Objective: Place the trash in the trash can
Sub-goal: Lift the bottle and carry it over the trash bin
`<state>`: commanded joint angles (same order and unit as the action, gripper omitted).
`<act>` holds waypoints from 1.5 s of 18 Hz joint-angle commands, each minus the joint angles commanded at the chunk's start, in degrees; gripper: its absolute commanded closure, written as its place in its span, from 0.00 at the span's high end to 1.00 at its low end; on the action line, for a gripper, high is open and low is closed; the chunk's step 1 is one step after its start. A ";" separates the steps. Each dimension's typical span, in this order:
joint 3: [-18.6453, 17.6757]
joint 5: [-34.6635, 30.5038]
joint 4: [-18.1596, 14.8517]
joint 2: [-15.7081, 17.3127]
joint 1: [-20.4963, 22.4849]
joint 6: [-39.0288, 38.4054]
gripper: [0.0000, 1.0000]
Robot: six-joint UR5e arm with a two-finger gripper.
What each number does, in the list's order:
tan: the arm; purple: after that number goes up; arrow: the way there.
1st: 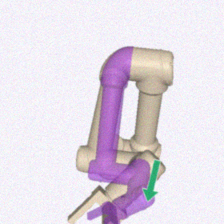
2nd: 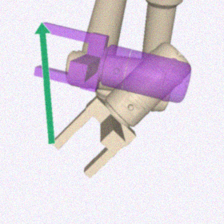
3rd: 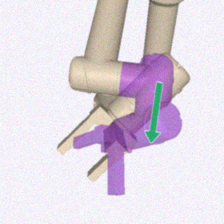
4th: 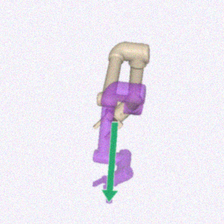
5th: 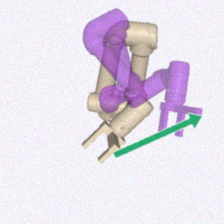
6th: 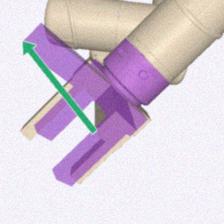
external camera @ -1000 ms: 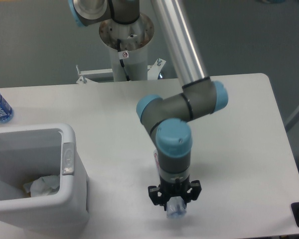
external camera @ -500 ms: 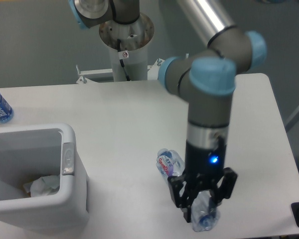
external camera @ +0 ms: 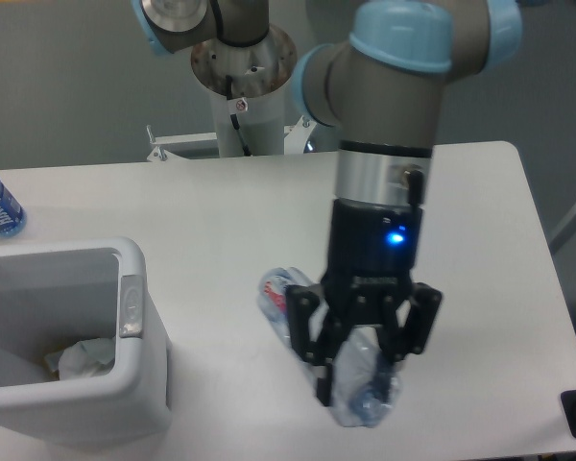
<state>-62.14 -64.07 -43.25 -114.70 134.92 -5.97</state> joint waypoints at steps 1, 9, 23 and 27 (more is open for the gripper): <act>0.00 -0.09 0.44 0.09 -0.97 -0.62 0.59; -0.44 0.00 3.43 -0.44 -8.97 -4.14 0.59; -3.78 0.00 3.52 -2.11 -14.86 4.03 0.61; -5.01 0.00 3.70 -2.19 -15.65 4.39 0.66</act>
<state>-67.15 -64.07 -39.55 -116.89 119.27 -1.58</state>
